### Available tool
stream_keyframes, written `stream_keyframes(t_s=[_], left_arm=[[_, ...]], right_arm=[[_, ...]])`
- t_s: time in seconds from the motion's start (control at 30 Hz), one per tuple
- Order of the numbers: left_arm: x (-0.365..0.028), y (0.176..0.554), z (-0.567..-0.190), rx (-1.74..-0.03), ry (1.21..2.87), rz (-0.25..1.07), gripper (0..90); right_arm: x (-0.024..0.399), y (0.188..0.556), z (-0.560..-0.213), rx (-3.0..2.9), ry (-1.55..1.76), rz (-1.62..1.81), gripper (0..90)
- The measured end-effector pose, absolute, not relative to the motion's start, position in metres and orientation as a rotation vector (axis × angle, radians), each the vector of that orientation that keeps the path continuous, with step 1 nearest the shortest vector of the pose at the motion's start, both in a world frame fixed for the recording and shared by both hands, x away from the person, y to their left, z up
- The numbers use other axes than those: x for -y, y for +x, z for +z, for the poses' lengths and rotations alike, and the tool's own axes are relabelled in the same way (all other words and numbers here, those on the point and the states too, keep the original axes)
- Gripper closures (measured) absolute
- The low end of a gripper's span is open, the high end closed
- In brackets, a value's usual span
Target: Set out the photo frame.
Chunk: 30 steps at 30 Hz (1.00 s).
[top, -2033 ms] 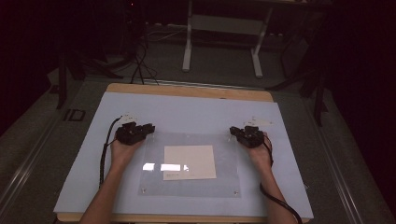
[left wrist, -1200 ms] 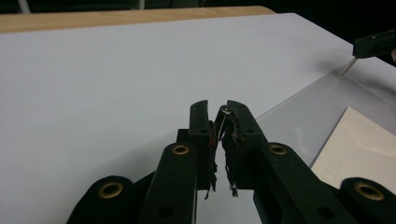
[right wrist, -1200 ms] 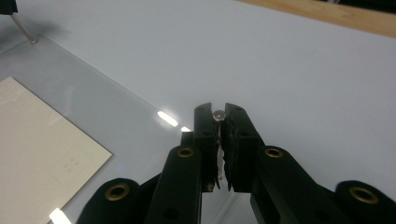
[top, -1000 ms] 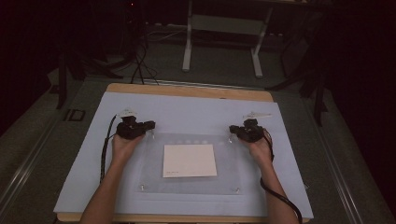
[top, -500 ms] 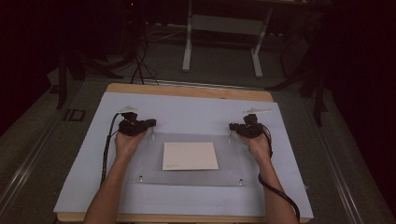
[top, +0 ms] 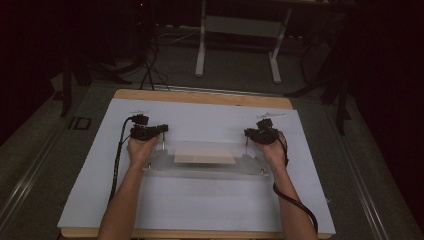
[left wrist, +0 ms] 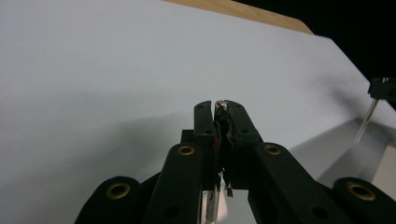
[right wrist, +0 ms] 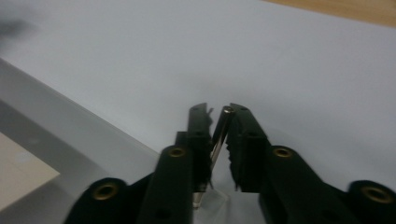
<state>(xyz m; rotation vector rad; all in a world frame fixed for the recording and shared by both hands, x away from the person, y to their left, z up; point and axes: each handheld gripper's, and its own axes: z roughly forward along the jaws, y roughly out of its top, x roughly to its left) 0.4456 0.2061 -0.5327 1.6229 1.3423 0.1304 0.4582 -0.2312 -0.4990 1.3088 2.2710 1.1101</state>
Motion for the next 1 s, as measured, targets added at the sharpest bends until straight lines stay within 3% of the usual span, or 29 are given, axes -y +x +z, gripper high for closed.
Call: stream_keyframes(t_s=[0.2, 0.5, 0.63, 0.8, 1.0], left_arm=[[-0.205, 0.448, -0.535, -1.378, 1.588, 0.111, 85.7], [-0.204, 0.449, -0.535, -1.398, 1.576, 0.111, 85.7], [-0.204, 0.450, -0.536, -1.402, 1.571, 0.107, 85.7], [-0.204, 0.451, -0.536, -1.413, 1.569, 0.101, 85.7], [-0.204, 0.451, -0.536, -1.408, 1.572, 0.097, 85.7]], right_arm=[[0.233, 0.451, -0.481, -2.236, 1.281, 1.140, 60.5], [0.232, 0.436, -0.459, -2.261, 1.219, 1.211, 59.5], [0.228, 0.429, -0.452, -2.302, 1.190, 1.211, 65.0], [0.223, 0.419, -0.441, -2.334, 1.148, 1.214, 86.2], [0.216, 0.409, -0.423, -2.353, 1.104, 1.188, 89.8]])
